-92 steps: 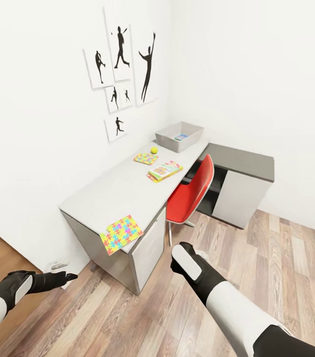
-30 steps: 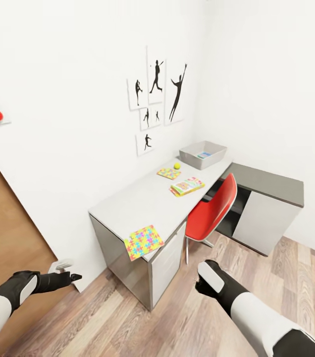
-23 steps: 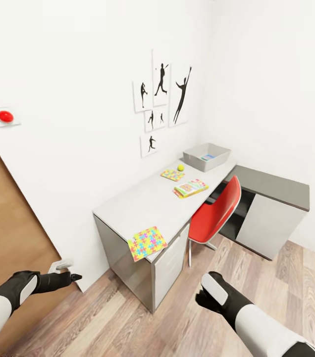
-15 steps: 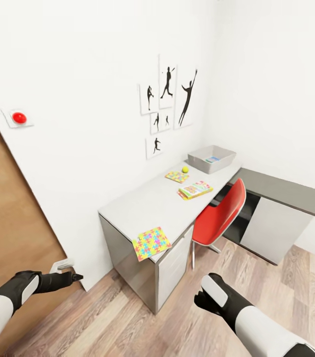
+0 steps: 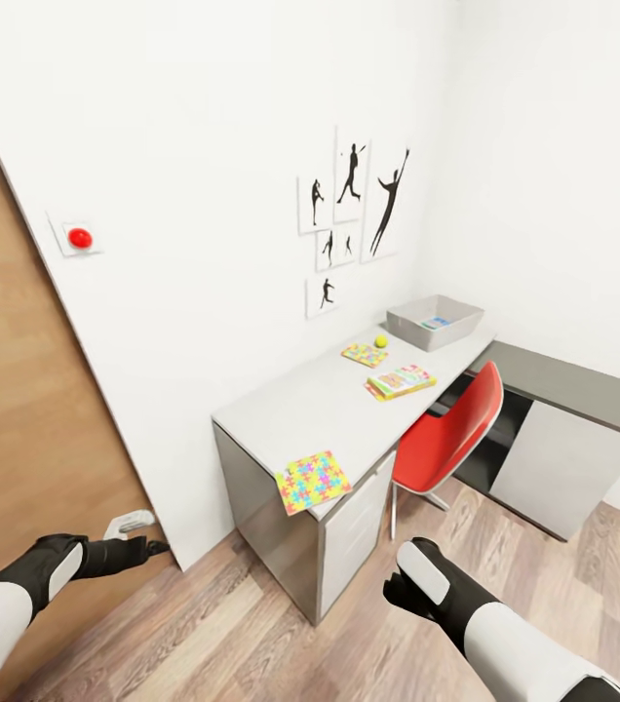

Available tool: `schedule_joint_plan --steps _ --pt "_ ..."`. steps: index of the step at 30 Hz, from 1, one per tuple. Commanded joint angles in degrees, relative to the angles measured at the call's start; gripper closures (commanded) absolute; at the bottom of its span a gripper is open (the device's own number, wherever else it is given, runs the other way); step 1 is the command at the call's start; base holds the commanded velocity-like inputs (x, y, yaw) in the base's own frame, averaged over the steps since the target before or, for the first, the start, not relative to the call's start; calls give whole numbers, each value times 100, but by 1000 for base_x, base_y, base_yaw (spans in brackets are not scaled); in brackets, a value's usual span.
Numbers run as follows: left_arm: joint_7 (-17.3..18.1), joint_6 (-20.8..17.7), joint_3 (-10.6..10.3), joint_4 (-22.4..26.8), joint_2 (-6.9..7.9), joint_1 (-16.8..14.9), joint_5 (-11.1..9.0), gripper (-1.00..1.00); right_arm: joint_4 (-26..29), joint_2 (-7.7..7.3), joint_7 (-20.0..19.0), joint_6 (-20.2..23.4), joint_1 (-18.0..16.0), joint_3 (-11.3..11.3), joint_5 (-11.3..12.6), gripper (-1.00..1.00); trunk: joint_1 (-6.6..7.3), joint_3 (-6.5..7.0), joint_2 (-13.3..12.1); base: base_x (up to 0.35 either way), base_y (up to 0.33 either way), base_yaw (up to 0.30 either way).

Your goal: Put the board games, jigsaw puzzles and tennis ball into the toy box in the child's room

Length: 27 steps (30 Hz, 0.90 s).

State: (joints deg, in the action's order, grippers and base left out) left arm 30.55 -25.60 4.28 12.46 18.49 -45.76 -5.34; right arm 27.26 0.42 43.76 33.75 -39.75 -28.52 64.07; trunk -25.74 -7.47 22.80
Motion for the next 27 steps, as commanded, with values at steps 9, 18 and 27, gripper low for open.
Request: schedule_joint_plan --steps 9,18,27 --pt "12 -60 37 5 -54 4 -28 -100 8 -7 37 18 -6 -34 36 -100 -4 68 12 0 -202 134" --pt "11 -58 37 3 -97 5 -28 -100 8 -14 35 -69 -1 -38 30 -100 -4 139 12 0 -111 117" --pt "28 -59 37 5 -100 5 -22 -100 8 -132 20 -464 48 -60 26 -100 -4 150 12 0 -6 18"
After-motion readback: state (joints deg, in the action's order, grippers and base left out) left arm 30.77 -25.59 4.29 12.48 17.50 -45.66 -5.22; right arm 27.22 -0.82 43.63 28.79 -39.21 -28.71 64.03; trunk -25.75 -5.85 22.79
